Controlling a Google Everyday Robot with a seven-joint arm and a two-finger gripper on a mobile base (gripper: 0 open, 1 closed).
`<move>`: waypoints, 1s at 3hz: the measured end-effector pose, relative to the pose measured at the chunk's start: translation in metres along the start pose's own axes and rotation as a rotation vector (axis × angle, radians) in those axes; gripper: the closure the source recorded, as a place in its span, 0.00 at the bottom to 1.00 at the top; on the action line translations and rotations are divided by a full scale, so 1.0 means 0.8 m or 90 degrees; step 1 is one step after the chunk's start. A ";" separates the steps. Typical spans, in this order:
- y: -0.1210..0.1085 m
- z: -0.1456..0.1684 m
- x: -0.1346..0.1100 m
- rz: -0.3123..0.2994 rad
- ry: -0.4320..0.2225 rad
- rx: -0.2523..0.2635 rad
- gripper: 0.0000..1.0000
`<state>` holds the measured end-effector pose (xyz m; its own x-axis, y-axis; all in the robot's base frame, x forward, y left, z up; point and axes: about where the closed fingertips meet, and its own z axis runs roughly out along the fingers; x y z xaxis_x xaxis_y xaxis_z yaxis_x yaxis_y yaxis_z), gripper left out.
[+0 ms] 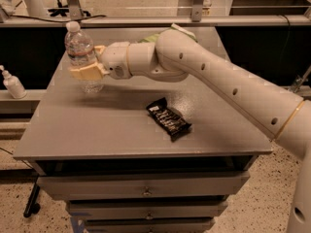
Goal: Pick water bottle
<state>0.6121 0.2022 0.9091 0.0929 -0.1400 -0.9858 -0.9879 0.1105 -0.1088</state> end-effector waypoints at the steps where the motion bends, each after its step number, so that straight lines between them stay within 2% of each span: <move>1: -0.028 -0.035 -0.017 -0.030 0.014 0.017 1.00; 2: -0.057 -0.080 -0.044 -0.055 0.010 0.044 1.00; 3: -0.060 -0.084 -0.050 -0.059 0.007 0.047 1.00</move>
Offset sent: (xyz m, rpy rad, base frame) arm 0.0569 -0.1180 0.0845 -0.0092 -0.1502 -0.1190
